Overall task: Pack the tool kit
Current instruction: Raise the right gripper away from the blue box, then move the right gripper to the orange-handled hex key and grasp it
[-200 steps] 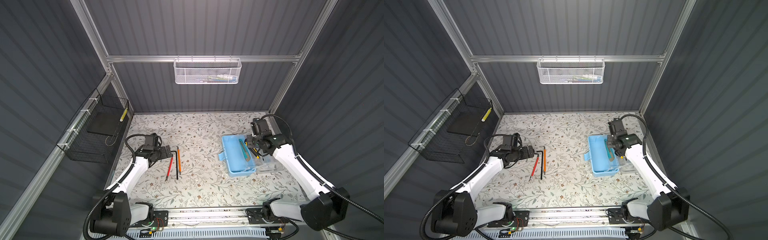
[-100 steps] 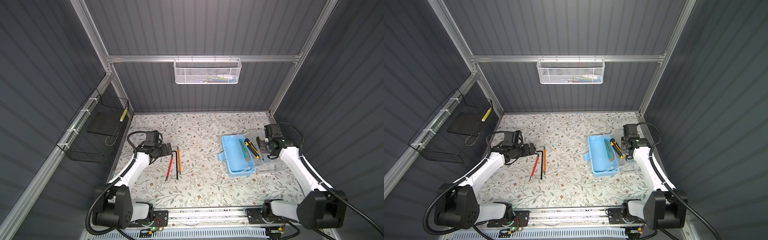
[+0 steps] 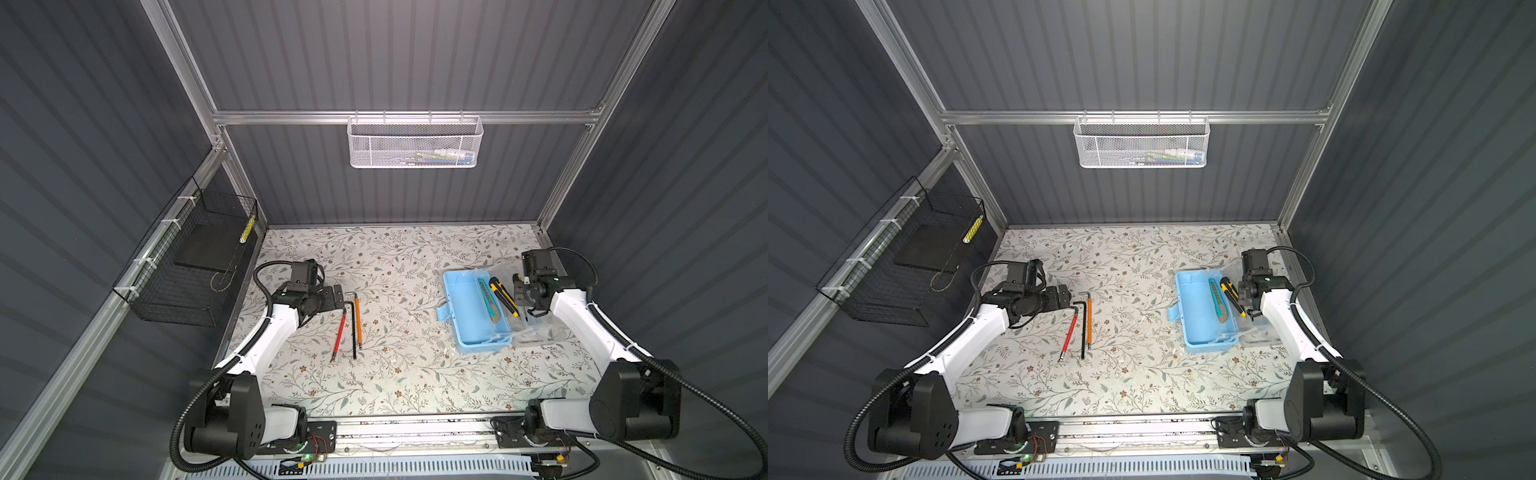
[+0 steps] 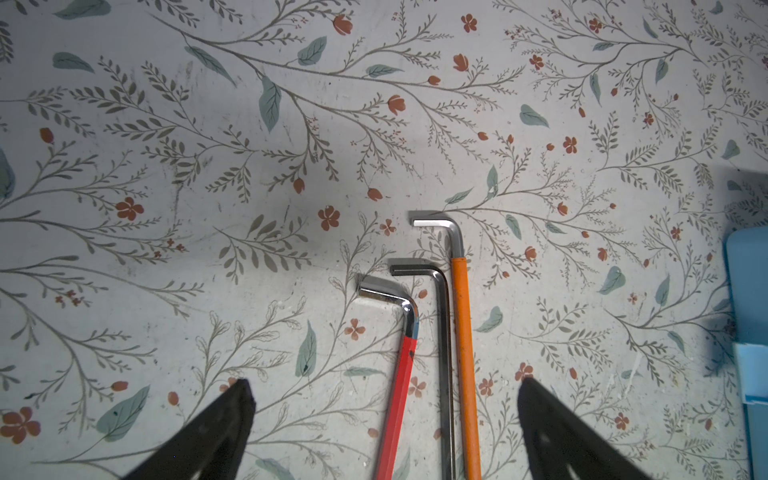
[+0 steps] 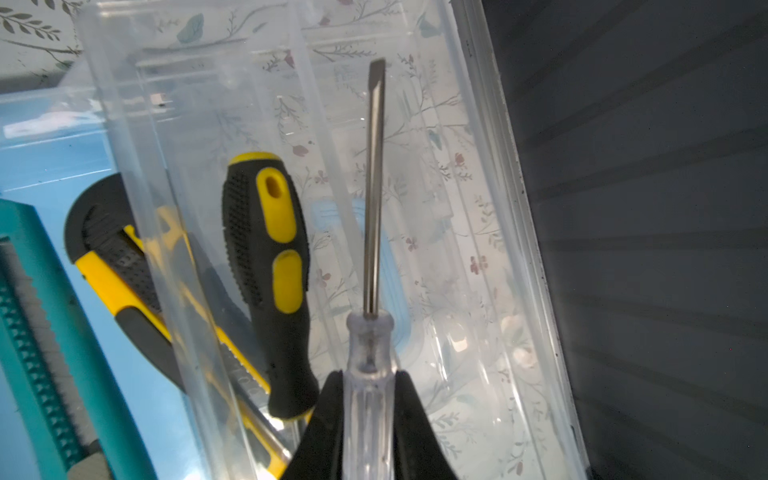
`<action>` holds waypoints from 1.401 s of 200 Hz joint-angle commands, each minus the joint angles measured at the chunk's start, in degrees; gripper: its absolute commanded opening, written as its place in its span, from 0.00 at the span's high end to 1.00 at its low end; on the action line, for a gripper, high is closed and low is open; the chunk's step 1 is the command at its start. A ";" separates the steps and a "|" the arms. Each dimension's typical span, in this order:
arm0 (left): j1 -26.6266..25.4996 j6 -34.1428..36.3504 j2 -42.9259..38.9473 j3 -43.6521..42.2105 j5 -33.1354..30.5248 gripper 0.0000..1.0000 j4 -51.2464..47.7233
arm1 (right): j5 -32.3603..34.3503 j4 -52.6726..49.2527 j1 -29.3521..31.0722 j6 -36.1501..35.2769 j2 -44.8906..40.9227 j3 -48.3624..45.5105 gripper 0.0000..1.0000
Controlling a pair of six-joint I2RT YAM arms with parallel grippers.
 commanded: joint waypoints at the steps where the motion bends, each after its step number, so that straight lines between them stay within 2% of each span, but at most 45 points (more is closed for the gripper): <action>1: 0.25 1.05 -1.32 0.17 -0.33 0.01 -1.68 | 0.61 1.01 0.76 1.26 0.09 -1.44 0.86; 14: 0.25 1.09 -0.92 0.21 -0.15 0.01 -1.59 | 0.91 0.67 0.77 1.29 0.09 -1.47 0.79; 49: 0.25 1.09 -0.25 0.35 0.14 0.01 -1.42 | 1.44 -0.78 2.05 1.33 -2.57 0.73 0.51; 85: 0.27 0.96 -1.11 0.40 -0.53 0.01 -1.33 | 1.31 -2.96 6.39 2.29 -7.05 5.51 0.43; 96: 0.25 0.84 -1.60 0.31 -1.05 0.01 -1.11 | -1.61 -2.34 8.87 3.93 -8.47 6.65 0.41; 119: 0.25 -0.66 -2.52 -1.12 -1.95 0.01 0.91 | -16.18 5.38 16.66 10.79 -8.30 5.40 0.39; 128: 0.26 -1.54 -2.71 -1.77 -1.96 0.01 1.83 | -21.63 10.79 21.58 14.26 -6.08 3.81 0.38; 146: 0.33 -3.37 -2.36 -2.69 -1.95 0.00 2.23 | -25.57 21.96 30.64 18.65 2.13 2.97 0.37; 160: 0.33 -4.28 -2.04 -2.92 -1.32 0.00 1.35 | -25.14 25.15 36.53 18.64 11.26 7.44 0.37; 181: 0.33 -4.86 -2.82 -3.28 -1.67 0.01 -0.53 | -23.23 22.80 42.98 15.62 24.02 18.66 0.36; 193: 0.33 -6.51 -4.21 -3.93 -2.34 0.01 -1.06 | -23.51 23.70 44.80 15.23 29.33 22.46 0.37; 217: 0.44 -10.33 -7.62 -7.37 1.40 0.00 1.30 | -25.97 25.33 46.95 16.29 36.96 27.44 0.41; 243: 0.42 -10.82 -9.84 -8.54 -1.01 0.01 -0.50 | -23.55 21.04 50.17 13.20 43.93 34.59 0.43; 280: 0.43 -9.51 -11.42 -8.28 -3.06 0.01 -2.92 | -21.83 18.99 51.48 11.55 48.55 38.13 0.46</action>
